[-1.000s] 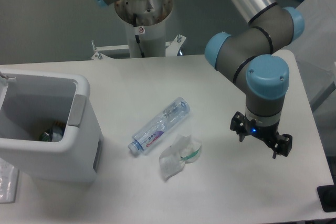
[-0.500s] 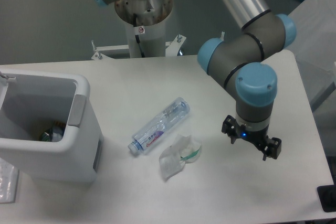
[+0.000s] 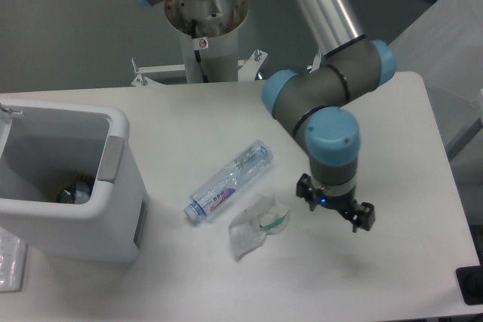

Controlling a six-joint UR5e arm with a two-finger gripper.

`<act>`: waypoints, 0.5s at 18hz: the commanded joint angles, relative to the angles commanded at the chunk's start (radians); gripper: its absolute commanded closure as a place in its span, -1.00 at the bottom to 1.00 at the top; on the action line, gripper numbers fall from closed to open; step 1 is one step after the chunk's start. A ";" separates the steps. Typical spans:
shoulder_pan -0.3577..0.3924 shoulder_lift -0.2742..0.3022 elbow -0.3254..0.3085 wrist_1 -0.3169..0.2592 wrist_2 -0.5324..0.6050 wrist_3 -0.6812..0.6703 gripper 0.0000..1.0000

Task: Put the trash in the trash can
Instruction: 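Move the open gripper over the crumpled clear plastic bag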

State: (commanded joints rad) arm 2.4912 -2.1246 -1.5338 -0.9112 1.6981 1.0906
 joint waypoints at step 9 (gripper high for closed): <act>0.003 0.095 -0.178 -0.035 -0.014 0.176 -1.00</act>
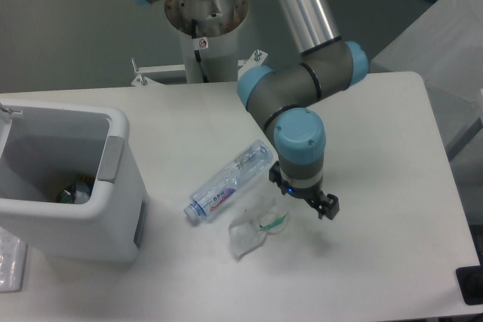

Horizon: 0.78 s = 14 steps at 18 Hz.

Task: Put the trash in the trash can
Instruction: 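Move the open gripper over the crumpled clear plastic bag, then lower the gripper and close it on the plastic bag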

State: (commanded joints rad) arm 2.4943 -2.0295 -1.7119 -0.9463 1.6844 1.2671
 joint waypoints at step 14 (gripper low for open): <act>-0.074 -0.023 0.024 0.014 -0.153 -0.212 1.00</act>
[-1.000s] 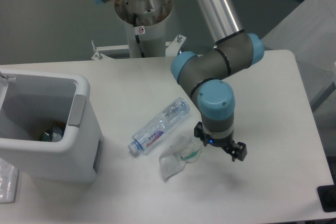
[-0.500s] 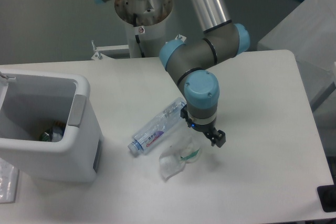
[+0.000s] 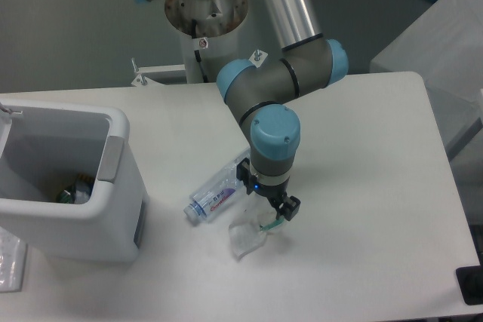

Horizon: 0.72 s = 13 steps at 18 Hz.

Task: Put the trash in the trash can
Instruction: 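Lower the gripper and close it on the plastic bag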

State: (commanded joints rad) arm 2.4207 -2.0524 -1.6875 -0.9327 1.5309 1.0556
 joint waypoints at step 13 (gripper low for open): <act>0.032 0.023 0.078 -0.024 -0.125 -0.075 1.00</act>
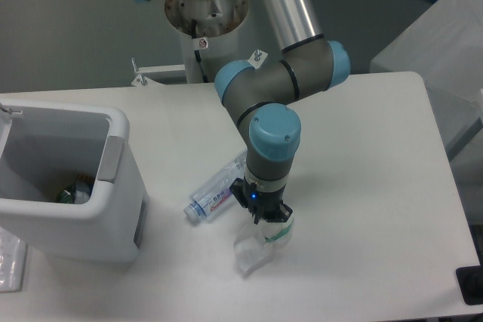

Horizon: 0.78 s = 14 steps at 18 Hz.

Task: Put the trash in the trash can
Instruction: 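Lower the gripper and close it on the plastic bag, then lift the bag and carry it over the white trash bin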

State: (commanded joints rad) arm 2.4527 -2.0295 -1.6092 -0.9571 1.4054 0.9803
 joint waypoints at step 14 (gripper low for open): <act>0.083 0.218 0.135 -0.196 -0.571 -0.233 1.00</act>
State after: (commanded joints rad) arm 2.5357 -1.8118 -1.4742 -1.1536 0.8349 0.7472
